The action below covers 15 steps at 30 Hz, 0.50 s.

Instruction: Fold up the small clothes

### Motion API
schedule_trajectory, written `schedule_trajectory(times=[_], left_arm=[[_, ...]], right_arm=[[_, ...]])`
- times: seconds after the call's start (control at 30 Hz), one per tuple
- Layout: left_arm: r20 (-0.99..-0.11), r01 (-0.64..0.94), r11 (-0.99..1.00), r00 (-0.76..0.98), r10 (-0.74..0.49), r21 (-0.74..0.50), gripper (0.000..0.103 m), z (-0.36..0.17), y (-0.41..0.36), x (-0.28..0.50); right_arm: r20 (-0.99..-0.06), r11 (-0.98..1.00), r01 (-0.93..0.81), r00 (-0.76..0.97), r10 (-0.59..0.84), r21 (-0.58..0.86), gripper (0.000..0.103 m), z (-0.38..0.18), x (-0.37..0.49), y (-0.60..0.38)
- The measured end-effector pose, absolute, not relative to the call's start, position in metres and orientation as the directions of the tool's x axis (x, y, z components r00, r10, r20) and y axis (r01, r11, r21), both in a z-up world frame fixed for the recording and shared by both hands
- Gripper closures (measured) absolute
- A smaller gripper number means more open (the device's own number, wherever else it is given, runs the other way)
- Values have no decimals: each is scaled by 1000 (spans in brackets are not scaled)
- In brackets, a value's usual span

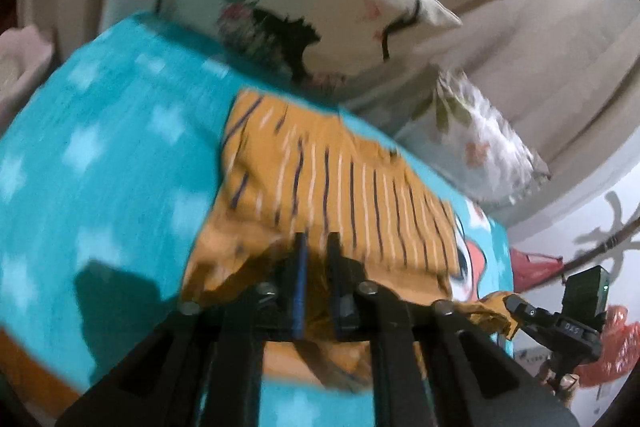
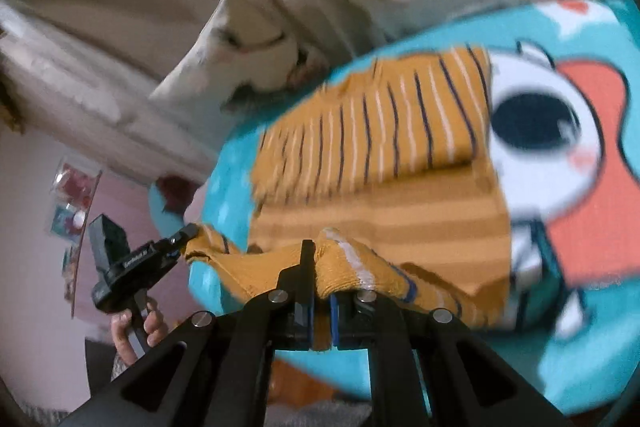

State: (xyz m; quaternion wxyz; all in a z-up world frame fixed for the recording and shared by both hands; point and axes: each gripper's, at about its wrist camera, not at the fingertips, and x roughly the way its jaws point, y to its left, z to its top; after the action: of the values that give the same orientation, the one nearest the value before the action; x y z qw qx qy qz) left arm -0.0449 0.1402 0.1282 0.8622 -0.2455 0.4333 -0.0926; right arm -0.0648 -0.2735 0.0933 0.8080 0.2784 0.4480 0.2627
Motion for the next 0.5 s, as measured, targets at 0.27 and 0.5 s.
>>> schedule_trajectory(times=[0.27, 0.5], left_arm=[[-731, -66, 855, 555, -396, -514, 103, 100, 150, 87], [-798, 46, 917, 477, -369, -397, 65, 83, 149, 80]], right_arm=[[-652, 742, -3, 475, 591, 670, 97, 60, 72, -262], [-732, 784, 86, 434, 525, 614, 97, 23, 107, -262]])
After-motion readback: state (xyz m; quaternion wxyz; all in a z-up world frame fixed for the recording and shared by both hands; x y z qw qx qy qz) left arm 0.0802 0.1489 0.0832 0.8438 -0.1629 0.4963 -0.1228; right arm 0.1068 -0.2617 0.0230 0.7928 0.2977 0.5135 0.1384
